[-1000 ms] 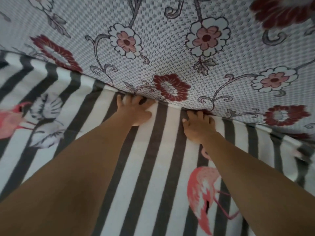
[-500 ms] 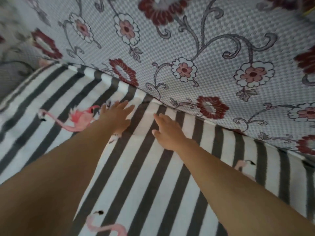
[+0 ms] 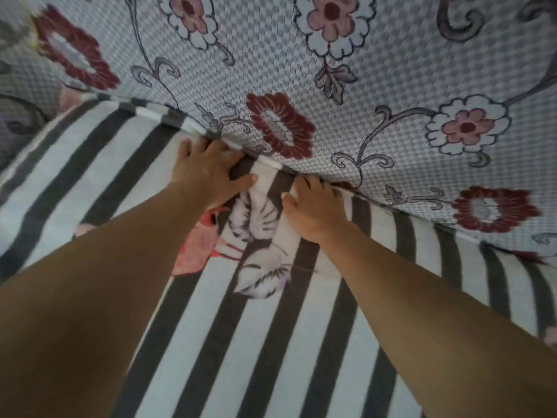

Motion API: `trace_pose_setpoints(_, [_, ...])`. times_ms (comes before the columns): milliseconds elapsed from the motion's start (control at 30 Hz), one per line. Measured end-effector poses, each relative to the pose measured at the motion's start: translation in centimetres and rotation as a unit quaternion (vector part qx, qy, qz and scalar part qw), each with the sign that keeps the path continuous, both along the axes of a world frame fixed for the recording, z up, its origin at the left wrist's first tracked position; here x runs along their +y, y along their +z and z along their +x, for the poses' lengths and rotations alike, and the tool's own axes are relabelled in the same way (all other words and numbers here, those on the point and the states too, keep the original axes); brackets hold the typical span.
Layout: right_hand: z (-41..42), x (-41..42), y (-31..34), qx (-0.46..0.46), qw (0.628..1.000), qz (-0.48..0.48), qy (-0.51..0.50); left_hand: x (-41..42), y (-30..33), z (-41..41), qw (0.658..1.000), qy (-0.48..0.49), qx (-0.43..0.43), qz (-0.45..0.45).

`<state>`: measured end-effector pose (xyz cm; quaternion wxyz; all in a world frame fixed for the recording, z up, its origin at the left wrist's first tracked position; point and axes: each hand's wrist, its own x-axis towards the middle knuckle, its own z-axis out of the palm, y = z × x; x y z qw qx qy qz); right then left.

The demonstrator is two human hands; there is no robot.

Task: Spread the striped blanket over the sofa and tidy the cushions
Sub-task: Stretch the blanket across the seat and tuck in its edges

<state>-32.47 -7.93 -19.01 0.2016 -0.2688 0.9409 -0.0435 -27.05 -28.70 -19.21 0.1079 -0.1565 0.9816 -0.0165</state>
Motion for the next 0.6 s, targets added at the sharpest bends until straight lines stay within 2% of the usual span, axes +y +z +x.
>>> trace_pose_setpoints(167, [0.6,-0.8,-0.9,0.084,0.996,0.007,-0.005,-1.9,0.3,-3.6,0.996,0.040,-0.046,0.068])
trace_pose_setpoints(233, [0.6,-0.8,-0.7,0.085,0.996,0.014,-0.004,-3.1,0.8,-3.0,0.994,-0.014,-0.067,0.088])
trace_pose_setpoints(300, [0.7,-0.8,-0.5,0.089,0.996,0.023,-0.002,-4.3,1.3,-1.4,0.997,-0.045,-0.024,0.061])
trace_pose_setpoints(367, [0.8,-0.8,-0.6,0.099,0.995,0.030,0.001,-6.2,1.8,-0.1,0.998,0.019,0.055,0.003])
trace_pose_setpoints(433, [0.9,-0.9,-0.6,0.103,0.994,0.036,0.002,-7.9,2.2,0.5,0.997,0.068,0.038,-0.023])
trace_pose_setpoints(500, [0.9,-1.0,-0.5,0.108,0.993,0.042,0.001,-8.9,1.9,0.6,0.998,0.058,-0.003,-0.010])
trace_pose_setpoints(600, [1.0,-0.9,-0.4,0.113,0.993,0.045,-0.002,-9.3,0.6,0.1,0.998,0.062,-0.009,0.030])
